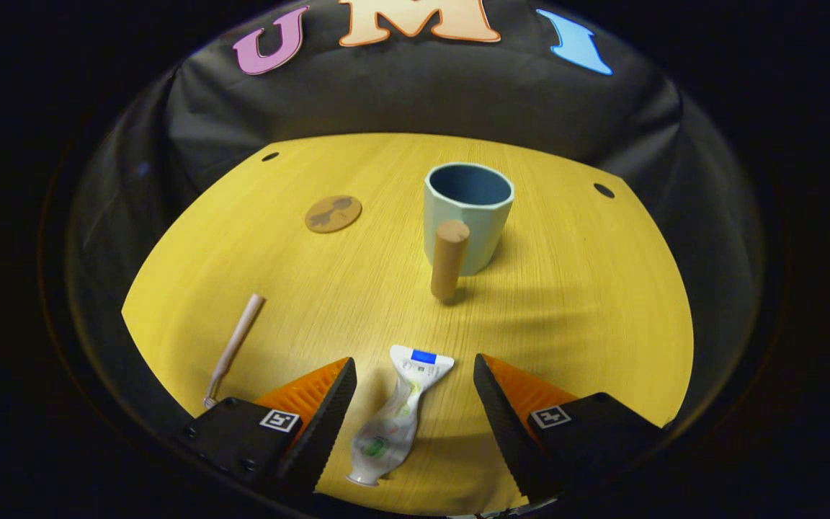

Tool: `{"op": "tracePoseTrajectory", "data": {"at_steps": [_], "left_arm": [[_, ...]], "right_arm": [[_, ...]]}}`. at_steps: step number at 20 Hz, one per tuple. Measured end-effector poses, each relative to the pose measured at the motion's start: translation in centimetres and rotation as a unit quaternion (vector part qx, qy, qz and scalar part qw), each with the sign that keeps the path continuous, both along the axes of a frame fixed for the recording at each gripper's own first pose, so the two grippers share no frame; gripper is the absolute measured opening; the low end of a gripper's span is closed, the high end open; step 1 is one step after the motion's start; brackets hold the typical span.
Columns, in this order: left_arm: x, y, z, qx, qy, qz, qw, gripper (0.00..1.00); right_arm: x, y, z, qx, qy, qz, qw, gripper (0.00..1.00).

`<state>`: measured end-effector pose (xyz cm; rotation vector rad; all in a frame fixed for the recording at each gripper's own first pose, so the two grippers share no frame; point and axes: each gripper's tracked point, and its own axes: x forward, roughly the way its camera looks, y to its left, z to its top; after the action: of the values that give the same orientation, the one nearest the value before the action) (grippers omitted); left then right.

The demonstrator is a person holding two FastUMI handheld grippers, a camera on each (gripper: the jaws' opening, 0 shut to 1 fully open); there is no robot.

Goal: Put the toothbrush and toothpaste on the desktop into the cup, then pick up the cup and place it on the coaster on the desktop.

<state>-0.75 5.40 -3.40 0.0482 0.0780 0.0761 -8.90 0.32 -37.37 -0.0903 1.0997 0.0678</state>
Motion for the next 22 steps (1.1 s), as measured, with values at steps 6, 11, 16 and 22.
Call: {"op": "tracePoseTrajectory", "data": {"at_steps": [6,11,16,22], "left_arm": [[0.0,-0.2,-1.5,0.004,0.019,-0.005,1.000,0.95],[0.1,-1.2,-3.2,0.004,0.042,-0.018,0.999,0.95],[0.1,-3.3,-7.7,-0.023,0.107,-0.048,0.993,0.95],[-1.7,-5.3,-15.8,-0.044,0.238,-0.074,0.967,0.95]], "right_arm": [[-1.7,0.2,-2.6,-0.006,0.046,0.007,0.999,0.82],[-2.1,0.8,-3.4,-0.002,0.053,0.019,0.998,0.43],[-1.9,1.0,-3.4,0.010,0.062,0.037,0.997,0.13],[-1.9,0.9,-3.5,0.014,0.054,0.041,0.998,0.13]]}}
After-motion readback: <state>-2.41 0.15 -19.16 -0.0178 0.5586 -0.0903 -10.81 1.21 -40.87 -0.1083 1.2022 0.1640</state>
